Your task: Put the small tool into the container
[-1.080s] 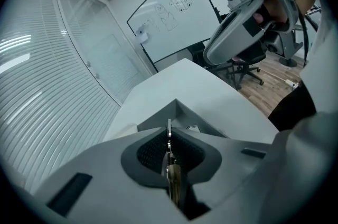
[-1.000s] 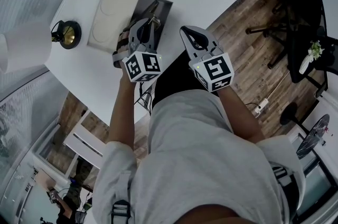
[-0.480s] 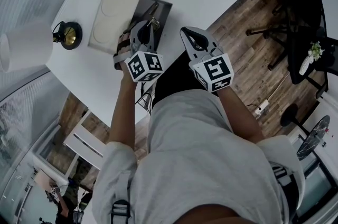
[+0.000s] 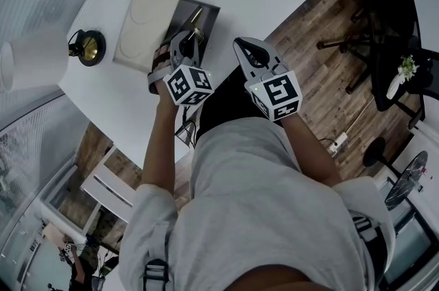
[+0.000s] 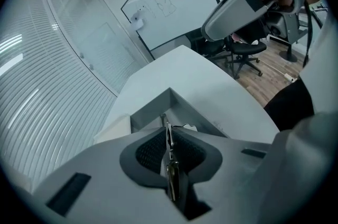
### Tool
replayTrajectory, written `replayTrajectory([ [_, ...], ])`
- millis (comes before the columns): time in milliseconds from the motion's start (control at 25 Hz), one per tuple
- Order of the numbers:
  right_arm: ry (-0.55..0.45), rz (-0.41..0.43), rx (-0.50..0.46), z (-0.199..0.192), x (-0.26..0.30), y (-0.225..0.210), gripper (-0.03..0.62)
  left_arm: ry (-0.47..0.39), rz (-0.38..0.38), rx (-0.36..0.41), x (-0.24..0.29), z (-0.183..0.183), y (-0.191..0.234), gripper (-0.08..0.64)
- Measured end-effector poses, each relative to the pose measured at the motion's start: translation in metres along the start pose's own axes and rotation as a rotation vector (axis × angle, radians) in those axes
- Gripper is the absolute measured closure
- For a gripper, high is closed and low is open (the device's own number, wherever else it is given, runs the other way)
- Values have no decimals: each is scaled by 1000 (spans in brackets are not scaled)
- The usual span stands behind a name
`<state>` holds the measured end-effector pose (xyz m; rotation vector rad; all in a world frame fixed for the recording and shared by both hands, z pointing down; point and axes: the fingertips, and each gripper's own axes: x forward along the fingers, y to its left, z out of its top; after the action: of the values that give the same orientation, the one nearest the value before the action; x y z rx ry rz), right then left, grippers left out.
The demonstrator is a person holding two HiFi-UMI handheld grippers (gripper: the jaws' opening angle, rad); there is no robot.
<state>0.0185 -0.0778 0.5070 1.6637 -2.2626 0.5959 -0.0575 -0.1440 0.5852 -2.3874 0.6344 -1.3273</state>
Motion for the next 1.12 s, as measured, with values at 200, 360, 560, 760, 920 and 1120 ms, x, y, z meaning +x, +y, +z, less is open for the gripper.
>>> replayTrajectory([
  [200,11,5,-11,-1,-3,2,566,28,-7,-8,1,-4,-4,521],
  [360,24,22,-27,-1,-6,6,566,43,-23,-38,-1,-6,-8,519],
  [560,37,54,-52,-2,-4,18,566,49,-32,-113,-9,-13,-11,448],
  [760,44,88,-80,1,0,30,566,28,-18,-225,-30,-17,-11,428],
  [920,58,114,-102,1,5,44,566,-7,4,-358,-54,-24,-7,427],
  [1120,60,136,-121,7,6,57,566,-59,35,-574,-84,-32,-3,428],
])
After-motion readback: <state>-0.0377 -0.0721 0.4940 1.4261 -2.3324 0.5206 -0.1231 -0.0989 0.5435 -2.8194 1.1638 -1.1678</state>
